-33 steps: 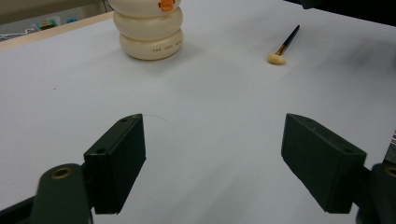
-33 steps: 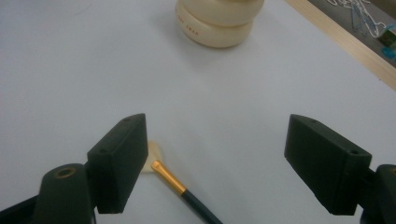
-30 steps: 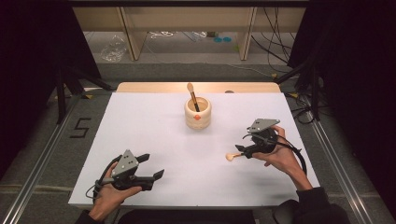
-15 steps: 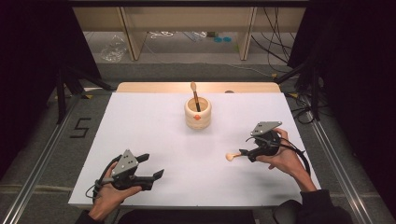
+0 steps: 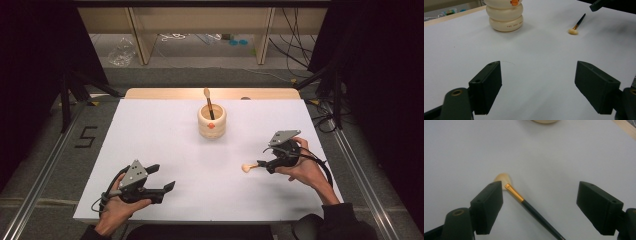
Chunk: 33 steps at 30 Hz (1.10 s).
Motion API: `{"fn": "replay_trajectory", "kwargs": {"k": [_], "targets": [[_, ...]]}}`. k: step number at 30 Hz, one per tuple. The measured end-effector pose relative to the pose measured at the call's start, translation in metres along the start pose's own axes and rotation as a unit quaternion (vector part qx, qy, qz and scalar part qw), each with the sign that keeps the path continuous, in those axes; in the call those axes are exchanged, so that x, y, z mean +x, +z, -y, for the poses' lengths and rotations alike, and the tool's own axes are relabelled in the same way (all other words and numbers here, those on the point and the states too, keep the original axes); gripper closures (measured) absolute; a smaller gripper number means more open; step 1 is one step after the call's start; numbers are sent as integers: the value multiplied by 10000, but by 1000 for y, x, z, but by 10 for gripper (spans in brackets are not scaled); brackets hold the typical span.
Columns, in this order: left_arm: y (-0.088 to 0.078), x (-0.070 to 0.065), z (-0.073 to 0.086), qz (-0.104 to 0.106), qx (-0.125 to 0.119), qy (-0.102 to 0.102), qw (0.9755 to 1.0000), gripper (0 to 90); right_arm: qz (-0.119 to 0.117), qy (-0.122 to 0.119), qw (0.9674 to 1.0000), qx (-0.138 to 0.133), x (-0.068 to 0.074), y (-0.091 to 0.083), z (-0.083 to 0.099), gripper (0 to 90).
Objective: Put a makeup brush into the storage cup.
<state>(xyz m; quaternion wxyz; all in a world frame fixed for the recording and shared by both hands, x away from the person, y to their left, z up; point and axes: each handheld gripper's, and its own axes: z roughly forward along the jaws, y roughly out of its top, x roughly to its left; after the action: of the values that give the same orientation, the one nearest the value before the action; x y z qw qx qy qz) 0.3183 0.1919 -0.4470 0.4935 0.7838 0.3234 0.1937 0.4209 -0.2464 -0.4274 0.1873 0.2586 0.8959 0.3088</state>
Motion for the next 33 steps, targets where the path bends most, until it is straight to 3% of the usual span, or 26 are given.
{"fn": "replay_trajectory", "kwargs": {"k": [1, 7, 8, 13, 15, 16, 17, 20, 22, 23, 27, 28, 33], "targets": [[0, -1, 0, 2, 8, -79, 10000, 215, -20, -29, 10000, 23, -1, 0, 0, 222], [0, -2, 0, 15, -24, -123, 9999, 214, -27, -13, 9999, 148, -6, 5, 2, 240], [0, -1, 0, 27, -14, 45, 10000, 214, -24, 14, 9999, 164, -7, 5, 2, 242], [-1, -3, 0, -2, -23, -57, 10000, 214, -134, -100, 9992, 362, -7, 9, 2, 290], [0, -3, 0, 11, 4, -85, 10000, 214, -164, -232, 9986, 447, -7, 13, 2, 330], [0, -1, 0, 29, -1, 28, 10000, 214, -196, -278, 9978, 563, -7, 15, 2, 346], [0, -3, 0, 13, 1, -97, 10000, 214, -196, -278, 9978, 563, -7, 15, 2, 346], [0, -1, 0, 18, -21, 19, 10000, 214, -234, -426, 9966, 668, -10, 20, 2, 377], [0, -3, 0, 7, -6, -98, 10000, 214, -321, -426, 9960, 724, -9, 22, 3, 405], [0, -1, 0, 21, -9, 22, 10000, 214, -373, -457, 9953, 764, -9, 24, 3, 417], [0, -2, 0, 28, 3, 29, 10000, 214, -494, -565, 9929, 926, -10, 29, 3, 458], [0, -3, 0, 7, 16, -78, 10000, 214, -512, -572, 9925, 947, -10, 29, 3, 463], [0, -1, 0, 9, 11, 30, 10000, 214, -564, -579, 9905, 1113, -12, 33, 3, 508]]}}
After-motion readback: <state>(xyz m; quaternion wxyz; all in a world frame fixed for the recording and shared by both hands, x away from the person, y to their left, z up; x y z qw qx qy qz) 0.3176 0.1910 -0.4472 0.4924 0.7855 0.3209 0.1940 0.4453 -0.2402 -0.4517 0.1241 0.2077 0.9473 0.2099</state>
